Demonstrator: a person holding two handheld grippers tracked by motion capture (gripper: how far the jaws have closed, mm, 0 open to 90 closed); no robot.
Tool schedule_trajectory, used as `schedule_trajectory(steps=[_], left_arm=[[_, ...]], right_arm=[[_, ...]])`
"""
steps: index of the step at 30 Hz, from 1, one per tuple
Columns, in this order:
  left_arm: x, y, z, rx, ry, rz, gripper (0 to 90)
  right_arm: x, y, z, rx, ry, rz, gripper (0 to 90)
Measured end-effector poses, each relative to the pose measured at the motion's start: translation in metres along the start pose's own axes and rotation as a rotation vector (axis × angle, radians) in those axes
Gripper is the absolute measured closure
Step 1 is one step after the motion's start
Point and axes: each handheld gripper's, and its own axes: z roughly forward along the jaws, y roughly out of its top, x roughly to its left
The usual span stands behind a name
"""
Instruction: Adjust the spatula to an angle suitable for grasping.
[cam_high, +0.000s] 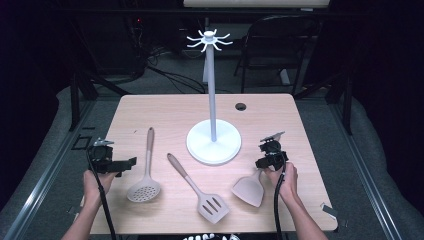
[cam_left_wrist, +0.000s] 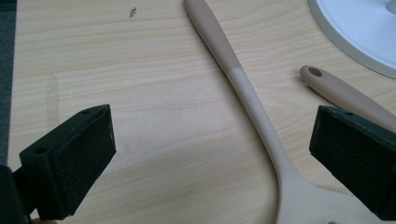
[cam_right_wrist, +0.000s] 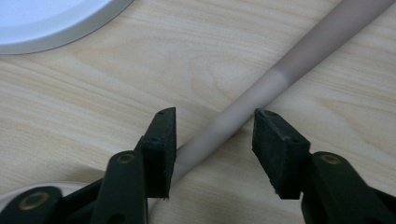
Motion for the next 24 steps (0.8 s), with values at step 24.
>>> schedule_trajectory(steps=[24], left_arm=[[0.005,-0.005,-0.001,0.015,0.001,0.009,0.4]], right_arm=[[-0.012,0.006,0.011,0.039,0.022,0.061,41.0]])
